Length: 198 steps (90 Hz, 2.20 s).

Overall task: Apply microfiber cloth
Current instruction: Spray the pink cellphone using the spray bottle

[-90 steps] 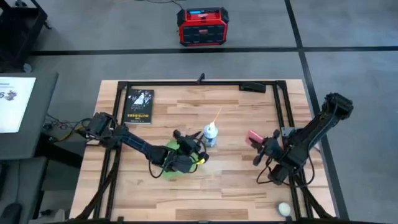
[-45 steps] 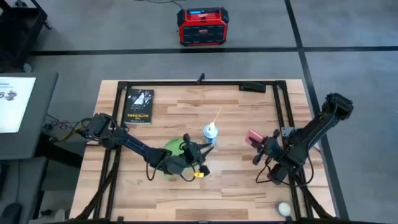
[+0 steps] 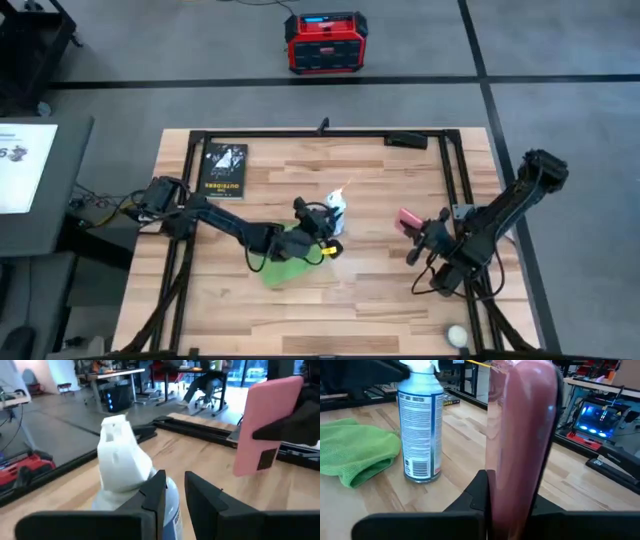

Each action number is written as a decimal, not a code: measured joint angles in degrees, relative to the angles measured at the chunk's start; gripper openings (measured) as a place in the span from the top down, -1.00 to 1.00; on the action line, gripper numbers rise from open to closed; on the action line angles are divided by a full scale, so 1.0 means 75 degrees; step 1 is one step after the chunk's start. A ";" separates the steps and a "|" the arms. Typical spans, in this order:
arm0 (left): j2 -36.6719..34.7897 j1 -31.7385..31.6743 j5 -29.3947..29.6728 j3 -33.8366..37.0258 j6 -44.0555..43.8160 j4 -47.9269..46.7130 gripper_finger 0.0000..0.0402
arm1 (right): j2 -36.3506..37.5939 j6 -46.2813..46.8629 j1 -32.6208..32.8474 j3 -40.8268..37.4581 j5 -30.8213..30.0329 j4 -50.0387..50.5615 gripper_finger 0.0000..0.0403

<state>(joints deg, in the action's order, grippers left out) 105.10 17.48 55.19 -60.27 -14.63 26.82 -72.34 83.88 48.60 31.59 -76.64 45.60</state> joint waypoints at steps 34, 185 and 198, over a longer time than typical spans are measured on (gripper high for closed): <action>0.0016 0.0761 0.1981 0.0021 -0.0640 -0.1146 0.74 | 0.0000 -0.0009 -0.0056 0.0000 -0.0006 0.0000 0.94; -0.3330 -0.1829 -0.3404 -0.5236 0.4712 -1.0322 0.97 | -0.0012 -0.5374 -0.4118 -0.0009 0.0396 -0.4119 0.94; -0.2359 -0.2513 -0.3995 -0.6165 0.5080 -1.1289 0.98 | 0.0123 -0.5365 -0.4150 -0.0009 0.0414 -0.4354 0.94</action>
<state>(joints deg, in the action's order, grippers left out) 87.41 -1.37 25.23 -106.51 23.47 -57.85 -71.42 43.64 17.47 31.53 -73.54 12.95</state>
